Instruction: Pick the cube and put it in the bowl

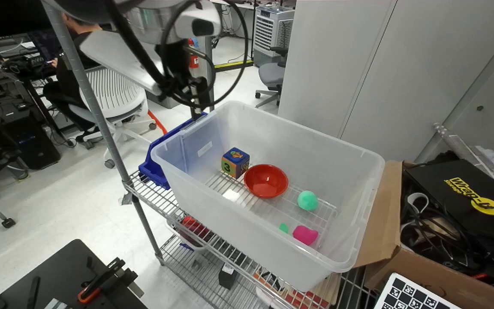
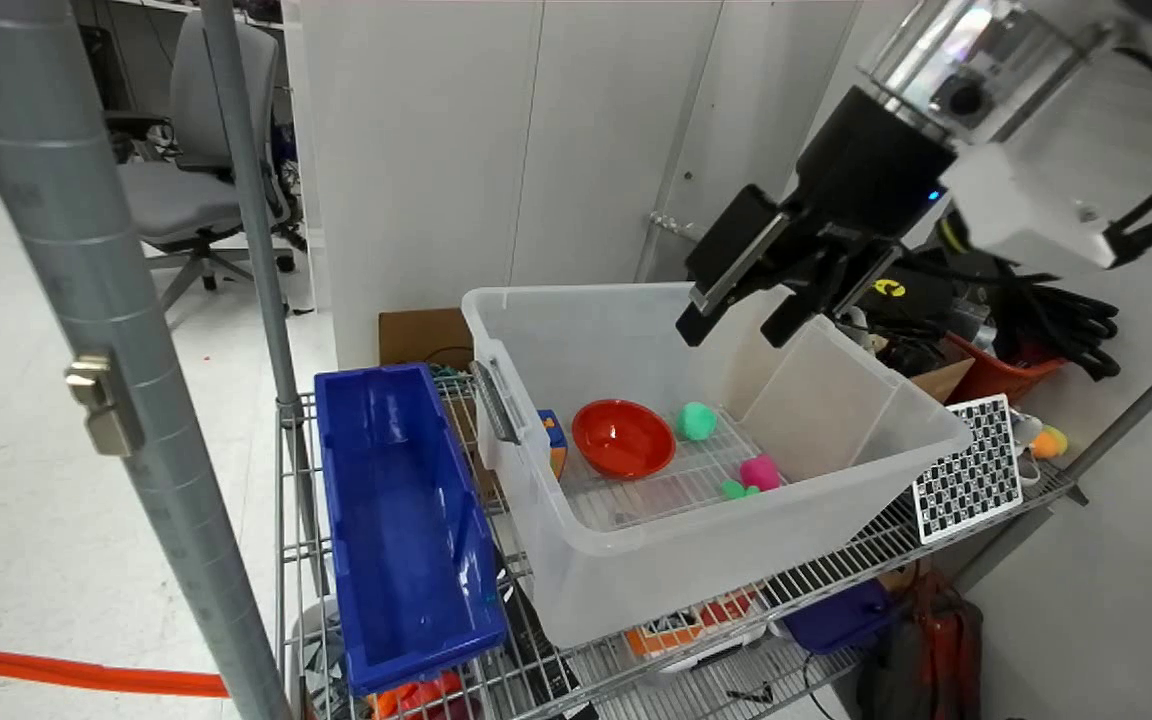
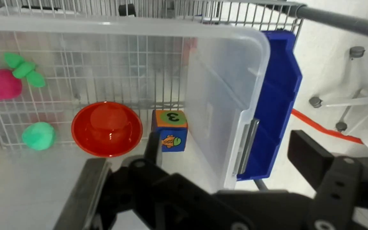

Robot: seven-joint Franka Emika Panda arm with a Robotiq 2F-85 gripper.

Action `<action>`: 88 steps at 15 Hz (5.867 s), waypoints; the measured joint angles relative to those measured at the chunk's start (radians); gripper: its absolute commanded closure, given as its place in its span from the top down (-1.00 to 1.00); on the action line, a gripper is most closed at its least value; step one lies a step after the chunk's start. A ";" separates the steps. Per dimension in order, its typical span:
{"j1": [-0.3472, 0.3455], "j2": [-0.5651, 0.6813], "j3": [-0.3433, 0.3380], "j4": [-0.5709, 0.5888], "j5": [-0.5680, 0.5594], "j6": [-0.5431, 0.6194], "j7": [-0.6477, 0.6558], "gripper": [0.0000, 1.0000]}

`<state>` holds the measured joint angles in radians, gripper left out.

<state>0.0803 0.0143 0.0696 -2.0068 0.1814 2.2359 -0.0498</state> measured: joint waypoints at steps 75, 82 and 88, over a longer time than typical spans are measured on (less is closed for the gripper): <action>-0.123 1.341 -0.088 1.425 0.025 -0.293 0.283 -0.12; -0.124 1.340 -0.114 1.433 0.023 -0.294 0.327 0.89; -0.103 1.298 -0.139 1.433 -0.019 -0.305 0.335 1.00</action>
<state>-0.0223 1.3128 -0.0693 -0.5736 0.1627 1.9308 0.2855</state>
